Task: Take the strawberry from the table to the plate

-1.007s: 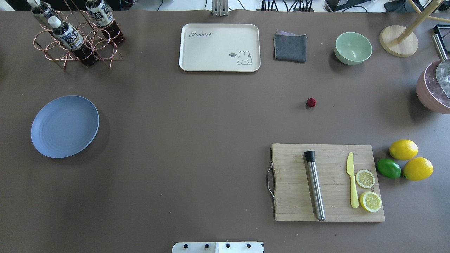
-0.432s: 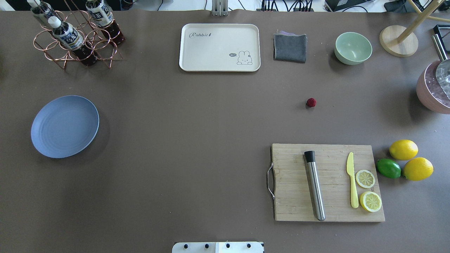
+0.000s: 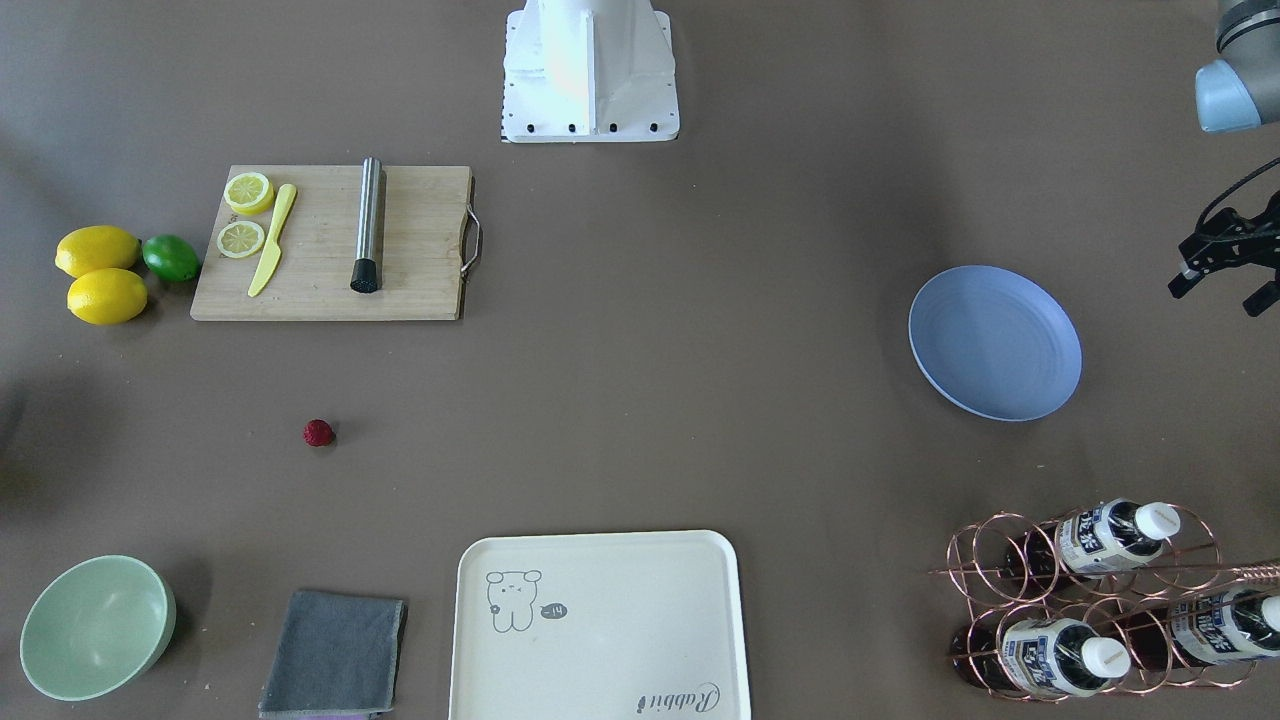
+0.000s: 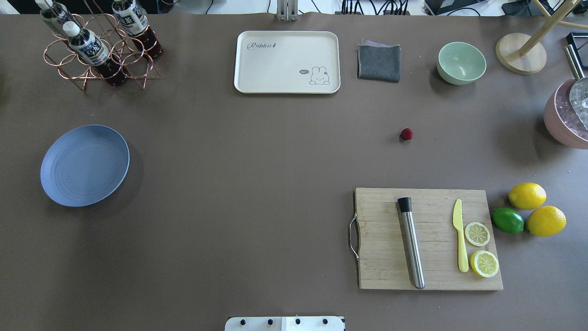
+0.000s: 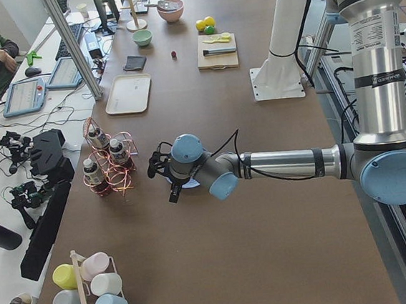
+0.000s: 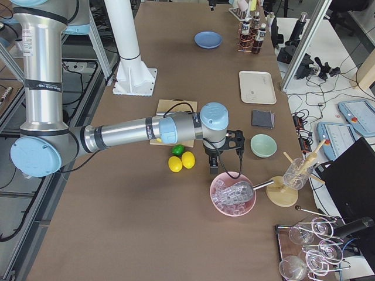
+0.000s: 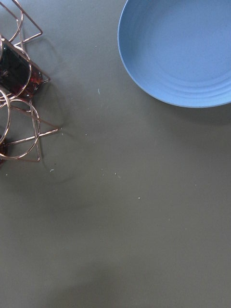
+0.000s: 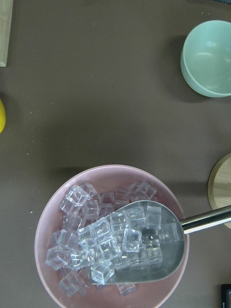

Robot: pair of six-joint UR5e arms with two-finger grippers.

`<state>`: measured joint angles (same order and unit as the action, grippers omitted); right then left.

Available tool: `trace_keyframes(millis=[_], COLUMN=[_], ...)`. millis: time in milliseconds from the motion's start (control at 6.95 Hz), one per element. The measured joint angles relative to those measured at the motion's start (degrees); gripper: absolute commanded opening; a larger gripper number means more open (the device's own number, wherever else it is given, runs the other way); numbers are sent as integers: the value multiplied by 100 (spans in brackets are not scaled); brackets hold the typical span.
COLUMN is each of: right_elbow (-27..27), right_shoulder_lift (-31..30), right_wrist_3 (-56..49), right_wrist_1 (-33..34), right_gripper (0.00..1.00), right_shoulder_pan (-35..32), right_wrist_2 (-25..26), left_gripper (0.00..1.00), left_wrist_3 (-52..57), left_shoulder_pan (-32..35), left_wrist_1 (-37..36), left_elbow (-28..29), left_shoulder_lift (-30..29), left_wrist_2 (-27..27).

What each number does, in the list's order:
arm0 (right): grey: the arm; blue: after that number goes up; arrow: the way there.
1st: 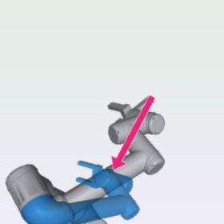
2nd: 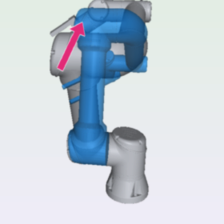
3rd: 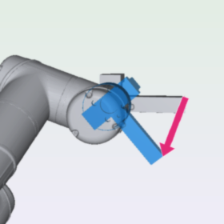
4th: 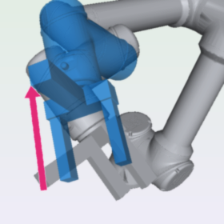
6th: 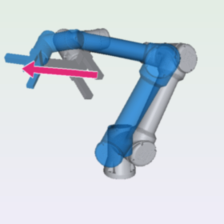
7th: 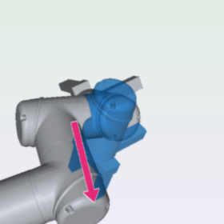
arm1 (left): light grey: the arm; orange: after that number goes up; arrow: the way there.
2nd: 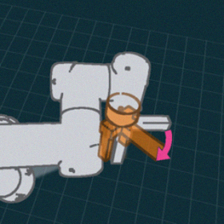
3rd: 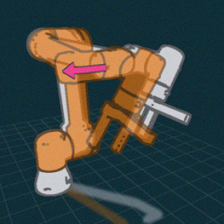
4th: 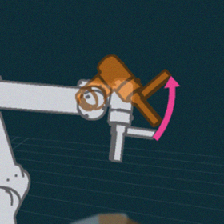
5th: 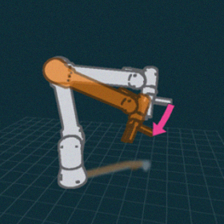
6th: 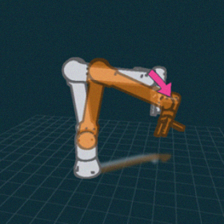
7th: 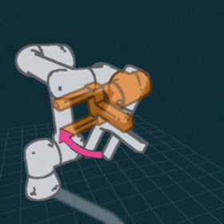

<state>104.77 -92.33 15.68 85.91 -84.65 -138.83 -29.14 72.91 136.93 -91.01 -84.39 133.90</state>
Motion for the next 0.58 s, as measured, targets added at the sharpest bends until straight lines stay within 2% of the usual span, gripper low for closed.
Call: trace_keyframes(millis=[288,576], right_elbow=[-14,-17], right_shoulder_lift=[4,13], right_wrist_3=[902,1568], right_wrist_1=[-618,-1082], right_gripper=[100,100], right_shoulder_pan=[407,767], right_wrist_2=[34,111], left_gripper=[98,98], left_wrist_3=[-667,-1357], left_shoulder_pan=[-315,-817], left_wrist_1=[680,1098], left_elbow=[495,645], left_shoulder_lift=[-172,-230], left_wrist_2=[-89,-525])
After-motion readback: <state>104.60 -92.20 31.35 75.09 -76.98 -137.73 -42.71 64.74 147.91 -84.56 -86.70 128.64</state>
